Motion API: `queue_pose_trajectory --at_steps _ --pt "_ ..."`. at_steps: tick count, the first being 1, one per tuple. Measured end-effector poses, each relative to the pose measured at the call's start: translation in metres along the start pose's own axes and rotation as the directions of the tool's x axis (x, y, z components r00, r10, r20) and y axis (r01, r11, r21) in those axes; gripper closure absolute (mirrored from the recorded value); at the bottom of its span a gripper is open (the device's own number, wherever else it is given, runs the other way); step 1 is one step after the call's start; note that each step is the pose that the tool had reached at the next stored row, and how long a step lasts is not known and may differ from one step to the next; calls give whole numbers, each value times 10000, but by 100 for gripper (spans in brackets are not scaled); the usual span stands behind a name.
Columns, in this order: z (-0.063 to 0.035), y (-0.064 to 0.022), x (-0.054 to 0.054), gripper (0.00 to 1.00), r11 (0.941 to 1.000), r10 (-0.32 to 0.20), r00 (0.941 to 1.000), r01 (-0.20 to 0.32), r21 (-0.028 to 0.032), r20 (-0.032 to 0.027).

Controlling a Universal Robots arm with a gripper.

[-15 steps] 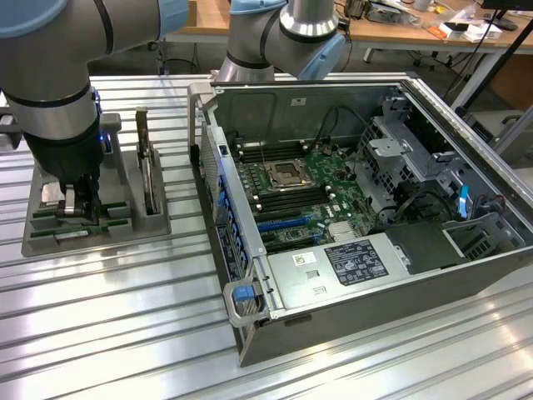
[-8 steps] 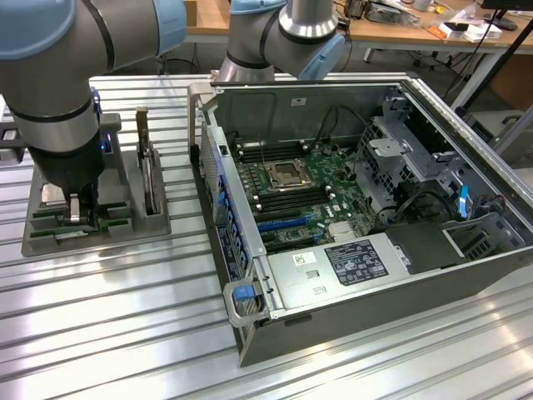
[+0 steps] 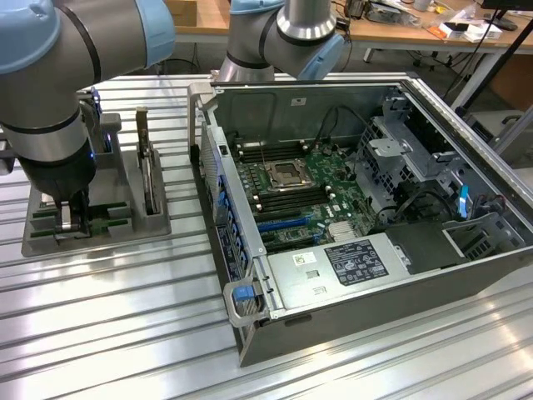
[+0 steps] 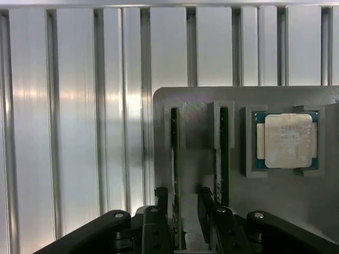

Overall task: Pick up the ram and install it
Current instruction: 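Pick up the ram and move it above insertion slot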

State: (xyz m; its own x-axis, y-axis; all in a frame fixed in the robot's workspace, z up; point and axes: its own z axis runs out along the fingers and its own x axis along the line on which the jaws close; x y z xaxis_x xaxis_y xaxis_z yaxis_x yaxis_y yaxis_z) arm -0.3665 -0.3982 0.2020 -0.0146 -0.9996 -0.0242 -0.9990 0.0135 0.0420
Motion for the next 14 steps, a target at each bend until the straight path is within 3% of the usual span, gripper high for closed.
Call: queue_pose_trajectory --at_steps 5,14 --pt "-2 -1 62 64 10000 -7 10000 7 -2 -2" --pt "1 -1 3 64 10000 -6 10000 6 -1 -17"
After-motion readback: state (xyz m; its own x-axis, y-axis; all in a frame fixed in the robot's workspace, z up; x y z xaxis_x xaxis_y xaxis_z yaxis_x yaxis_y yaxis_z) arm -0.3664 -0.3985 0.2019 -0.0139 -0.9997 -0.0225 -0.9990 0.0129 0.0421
